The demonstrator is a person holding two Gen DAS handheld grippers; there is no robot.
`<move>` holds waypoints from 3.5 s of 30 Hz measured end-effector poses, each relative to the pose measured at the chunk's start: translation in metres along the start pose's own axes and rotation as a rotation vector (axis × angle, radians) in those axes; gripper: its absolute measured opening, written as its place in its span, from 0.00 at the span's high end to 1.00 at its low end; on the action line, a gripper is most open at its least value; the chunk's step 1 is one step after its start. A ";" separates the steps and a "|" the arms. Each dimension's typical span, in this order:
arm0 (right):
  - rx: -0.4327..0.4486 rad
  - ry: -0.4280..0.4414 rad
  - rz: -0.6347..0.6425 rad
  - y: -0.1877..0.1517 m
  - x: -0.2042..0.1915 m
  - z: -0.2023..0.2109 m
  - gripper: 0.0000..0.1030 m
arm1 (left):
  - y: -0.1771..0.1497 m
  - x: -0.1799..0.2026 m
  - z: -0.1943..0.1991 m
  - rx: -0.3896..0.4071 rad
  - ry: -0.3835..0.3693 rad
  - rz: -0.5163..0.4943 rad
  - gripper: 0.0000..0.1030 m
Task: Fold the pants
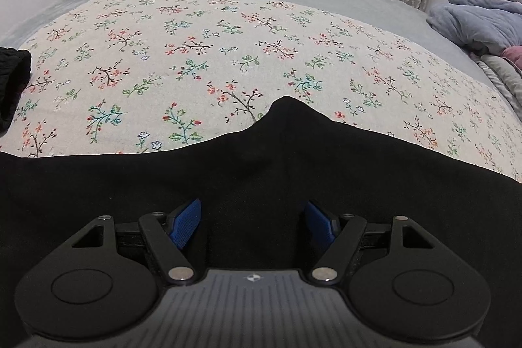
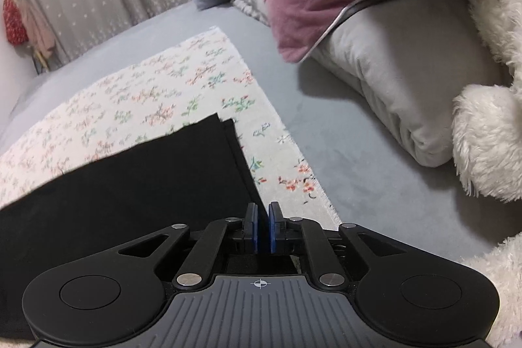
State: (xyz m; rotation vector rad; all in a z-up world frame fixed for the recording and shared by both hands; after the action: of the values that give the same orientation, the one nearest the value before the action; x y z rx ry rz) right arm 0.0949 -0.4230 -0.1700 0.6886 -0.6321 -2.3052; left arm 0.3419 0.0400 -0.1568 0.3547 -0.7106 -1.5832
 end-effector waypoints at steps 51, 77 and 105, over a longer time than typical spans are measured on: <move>0.010 0.077 0.646 -0.074 -0.210 0.004 0.86 | -0.036 -0.052 0.073 0.072 0.169 -0.046 0.19; -0.057 0.336 0.698 -0.136 -0.265 0.021 0.70 | -0.083 -0.052 0.069 0.055 0.196 -0.033 0.12; -0.112 0.243 -0.496 -0.080 0.049 0.023 0.52 | -0.107 0.170 0.051 0.074 -0.125 -0.381 0.13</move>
State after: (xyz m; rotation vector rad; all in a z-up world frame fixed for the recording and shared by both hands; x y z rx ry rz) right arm 0.0138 -0.3972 -0.2153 1.1516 -0.2310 -2.6146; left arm 0.2012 -0.1131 -0.1545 0.4688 -0.8349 -1.9553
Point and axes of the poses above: each gripper's, at about its wrist camera, not at the fingertips, and z roughly against the way its jaws point, x to its right, y to its top, the point moved 4 cm from there along -z, roughly the way its jaws point, and after that the axes turned 6 degrees about -y, right-handed, at the moved point
